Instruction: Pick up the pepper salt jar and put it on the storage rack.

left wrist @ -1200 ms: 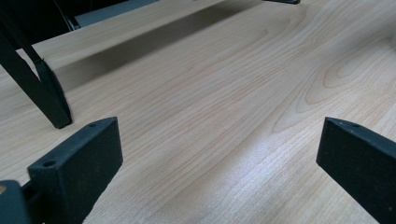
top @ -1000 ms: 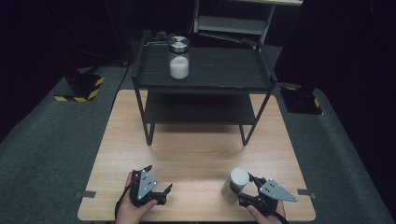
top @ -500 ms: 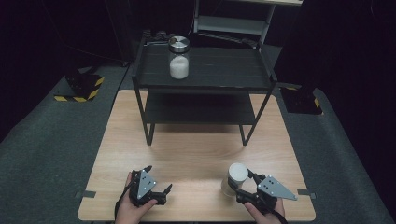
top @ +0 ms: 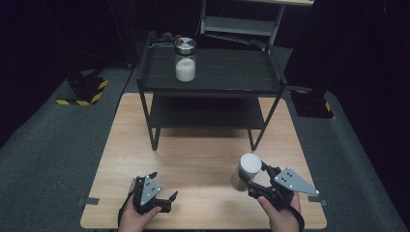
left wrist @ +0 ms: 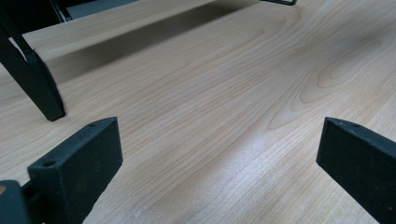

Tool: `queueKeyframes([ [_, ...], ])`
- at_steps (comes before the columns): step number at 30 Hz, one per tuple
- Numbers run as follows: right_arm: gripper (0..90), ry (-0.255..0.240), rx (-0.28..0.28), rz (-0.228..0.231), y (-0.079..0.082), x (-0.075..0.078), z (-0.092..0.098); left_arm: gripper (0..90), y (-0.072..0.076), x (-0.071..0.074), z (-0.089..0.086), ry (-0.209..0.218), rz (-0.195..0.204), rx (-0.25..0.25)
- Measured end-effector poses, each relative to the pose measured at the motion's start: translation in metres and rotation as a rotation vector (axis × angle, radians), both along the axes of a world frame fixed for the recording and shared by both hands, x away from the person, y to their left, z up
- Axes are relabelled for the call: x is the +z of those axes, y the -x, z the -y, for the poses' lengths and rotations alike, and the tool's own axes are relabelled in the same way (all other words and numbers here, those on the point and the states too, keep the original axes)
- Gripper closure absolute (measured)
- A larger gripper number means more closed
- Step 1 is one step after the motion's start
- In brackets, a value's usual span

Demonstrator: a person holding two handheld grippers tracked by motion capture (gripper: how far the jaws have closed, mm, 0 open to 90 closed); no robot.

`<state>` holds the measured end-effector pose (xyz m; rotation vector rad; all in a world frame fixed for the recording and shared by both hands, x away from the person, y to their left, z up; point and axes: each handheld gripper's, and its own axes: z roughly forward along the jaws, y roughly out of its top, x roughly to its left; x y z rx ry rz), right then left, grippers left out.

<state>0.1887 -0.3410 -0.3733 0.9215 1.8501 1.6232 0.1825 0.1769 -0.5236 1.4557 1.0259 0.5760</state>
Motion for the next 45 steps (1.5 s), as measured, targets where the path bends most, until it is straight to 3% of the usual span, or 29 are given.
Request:
queueKeyframes([
  [7,34.0,-0.015,0.005,0.03,-0.011,0.021,-0.007,0.8,0.001,-0.001,-0.001,0.002,0.006,-0.012],
  [17,34.0,-0.025,-0.011,0.033,-0.021,0.042,-0.01,0.8,0.0,0.0,-0.003,0.003,0.002,-0.022],
  [23,34.1,-0.057,-0.007,0.031,-0.033,0.053,-0.005,0.8,0.001,0.0,-0.002,-0.019,0.008,-0.031],
  [40,34.0,-0.046,-0.04,0.096,-0.045,0.101,-0.005,0.7,0.001,-0.001,0.0,-0.021,0.011,-0.022],
  [45,34.0,-0.057,-0.046,0.111,-0.049,0.112,-0.006,0.8,-0.001,0.005,0.004,-0.046,-0.025,-0.004],
])
